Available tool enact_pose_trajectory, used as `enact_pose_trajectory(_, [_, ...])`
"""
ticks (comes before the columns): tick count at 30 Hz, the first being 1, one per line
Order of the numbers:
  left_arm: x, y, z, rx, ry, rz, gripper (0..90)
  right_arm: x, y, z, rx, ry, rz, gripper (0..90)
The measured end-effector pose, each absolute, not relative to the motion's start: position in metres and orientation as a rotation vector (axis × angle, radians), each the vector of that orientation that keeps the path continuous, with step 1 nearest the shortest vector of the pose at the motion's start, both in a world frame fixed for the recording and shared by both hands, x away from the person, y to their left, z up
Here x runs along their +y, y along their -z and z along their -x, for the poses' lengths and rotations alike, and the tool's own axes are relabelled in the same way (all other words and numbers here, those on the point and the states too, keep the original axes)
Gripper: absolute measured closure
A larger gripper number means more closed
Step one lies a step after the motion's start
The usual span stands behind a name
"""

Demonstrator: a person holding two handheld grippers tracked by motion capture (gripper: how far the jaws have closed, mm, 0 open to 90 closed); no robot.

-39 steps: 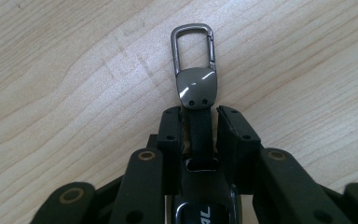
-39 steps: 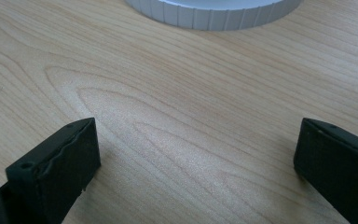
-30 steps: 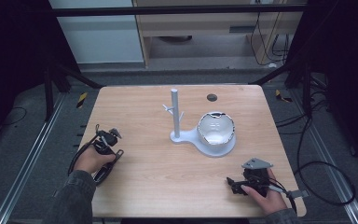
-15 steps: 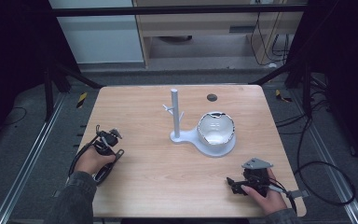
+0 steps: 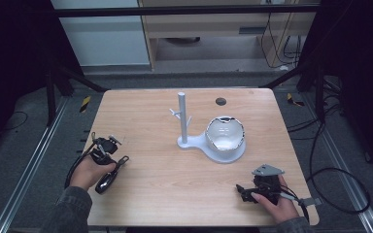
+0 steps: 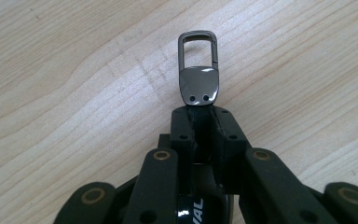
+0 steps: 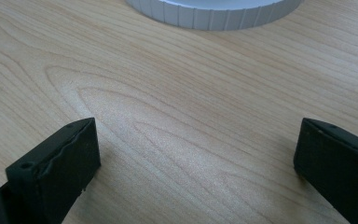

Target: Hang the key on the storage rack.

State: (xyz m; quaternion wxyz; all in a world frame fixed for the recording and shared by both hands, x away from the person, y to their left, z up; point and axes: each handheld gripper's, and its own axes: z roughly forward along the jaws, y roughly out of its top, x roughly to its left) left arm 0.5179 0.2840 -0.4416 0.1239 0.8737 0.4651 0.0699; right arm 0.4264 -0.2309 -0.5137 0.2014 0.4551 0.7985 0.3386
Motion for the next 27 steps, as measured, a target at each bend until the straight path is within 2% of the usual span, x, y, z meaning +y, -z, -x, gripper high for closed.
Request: enact_pose_trajectory(27, [0.294,0.404,-0.478,1.216,-0.355,-2.374,79.9,-0.231,0.514,-0.427,2.236,-0.951,-1.273,0.4])
